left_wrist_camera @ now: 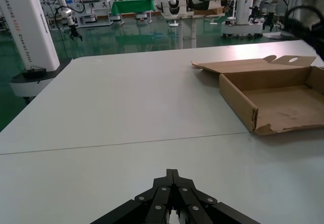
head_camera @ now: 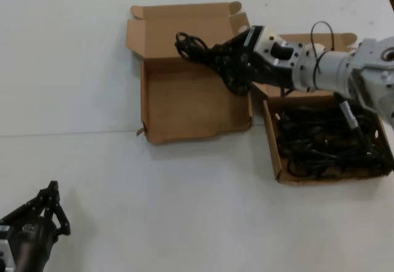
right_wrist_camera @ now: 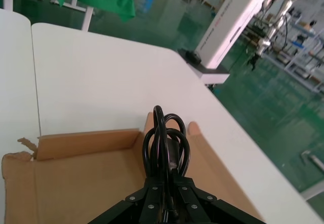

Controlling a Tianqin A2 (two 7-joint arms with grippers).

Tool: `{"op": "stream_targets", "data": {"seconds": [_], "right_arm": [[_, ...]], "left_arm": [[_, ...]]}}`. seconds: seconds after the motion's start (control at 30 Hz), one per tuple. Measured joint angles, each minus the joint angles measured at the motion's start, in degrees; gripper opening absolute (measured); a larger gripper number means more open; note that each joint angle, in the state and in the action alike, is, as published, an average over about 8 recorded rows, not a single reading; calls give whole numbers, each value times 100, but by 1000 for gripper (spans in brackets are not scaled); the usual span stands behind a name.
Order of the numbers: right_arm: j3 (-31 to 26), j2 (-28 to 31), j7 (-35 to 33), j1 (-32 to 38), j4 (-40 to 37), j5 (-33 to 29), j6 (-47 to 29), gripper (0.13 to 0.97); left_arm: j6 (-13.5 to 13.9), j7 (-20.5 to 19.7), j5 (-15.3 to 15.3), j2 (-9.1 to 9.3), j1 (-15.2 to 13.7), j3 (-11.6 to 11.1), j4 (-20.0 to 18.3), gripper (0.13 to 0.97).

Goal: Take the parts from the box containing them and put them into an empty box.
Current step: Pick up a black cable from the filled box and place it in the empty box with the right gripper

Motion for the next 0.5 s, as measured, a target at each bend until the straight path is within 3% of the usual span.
{"op": "stream_targets", "data": {"seconds": [0.27,0.5], "right_arm": [[-625,-106,0,268,-764,507,395,168],[-782,-111,0,365,-1017,791,509,201]], "left_arm": [[0,0,0,0,0,0,0,156],[0,0,0,0,0,0,0,156]]}}
